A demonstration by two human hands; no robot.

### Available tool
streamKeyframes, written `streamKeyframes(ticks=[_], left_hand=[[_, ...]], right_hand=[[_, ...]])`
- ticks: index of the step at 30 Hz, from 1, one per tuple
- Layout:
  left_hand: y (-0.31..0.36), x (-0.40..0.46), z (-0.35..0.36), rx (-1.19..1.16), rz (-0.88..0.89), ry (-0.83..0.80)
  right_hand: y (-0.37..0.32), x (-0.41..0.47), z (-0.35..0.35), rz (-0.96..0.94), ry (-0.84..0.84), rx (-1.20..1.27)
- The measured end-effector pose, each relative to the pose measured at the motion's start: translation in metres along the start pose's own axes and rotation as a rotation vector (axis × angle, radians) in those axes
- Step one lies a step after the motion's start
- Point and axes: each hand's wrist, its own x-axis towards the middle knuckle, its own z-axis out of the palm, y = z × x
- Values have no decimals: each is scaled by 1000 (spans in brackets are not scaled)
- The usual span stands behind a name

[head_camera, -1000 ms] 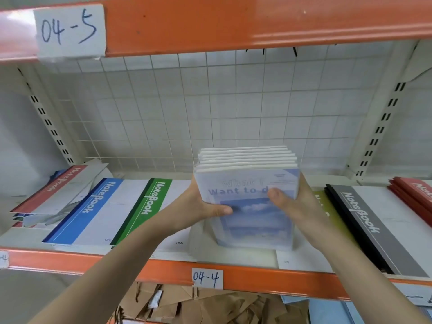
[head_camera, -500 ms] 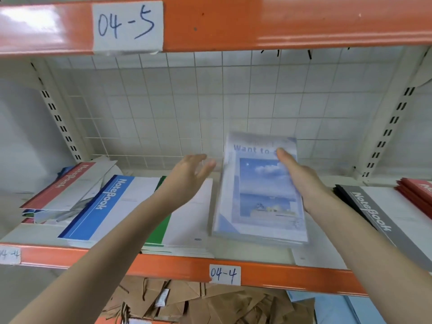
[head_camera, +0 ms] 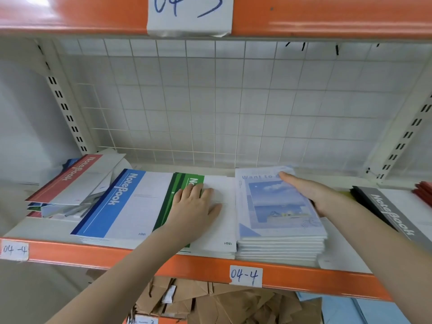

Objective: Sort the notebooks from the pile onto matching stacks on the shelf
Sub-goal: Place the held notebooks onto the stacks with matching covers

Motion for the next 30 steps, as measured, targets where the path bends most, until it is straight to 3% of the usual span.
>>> streamKeyframes(ticks=[9, 17, 24, 30], left_hand=[[-31, 31, -37, -142, -23, -126], [-64, 90, -23, -428, -74, -114], [-62, 87, -9, -423, -65, -74], [-74, 85, -16, -407, -64, -100]], right_hand=[[6, 2, -3, 54, 52, 105], [21, 2, 2, -111, 156, 237], [19, 7, 2, -126, 310, 119], [17, 14, 8, -132, 285, -24]])
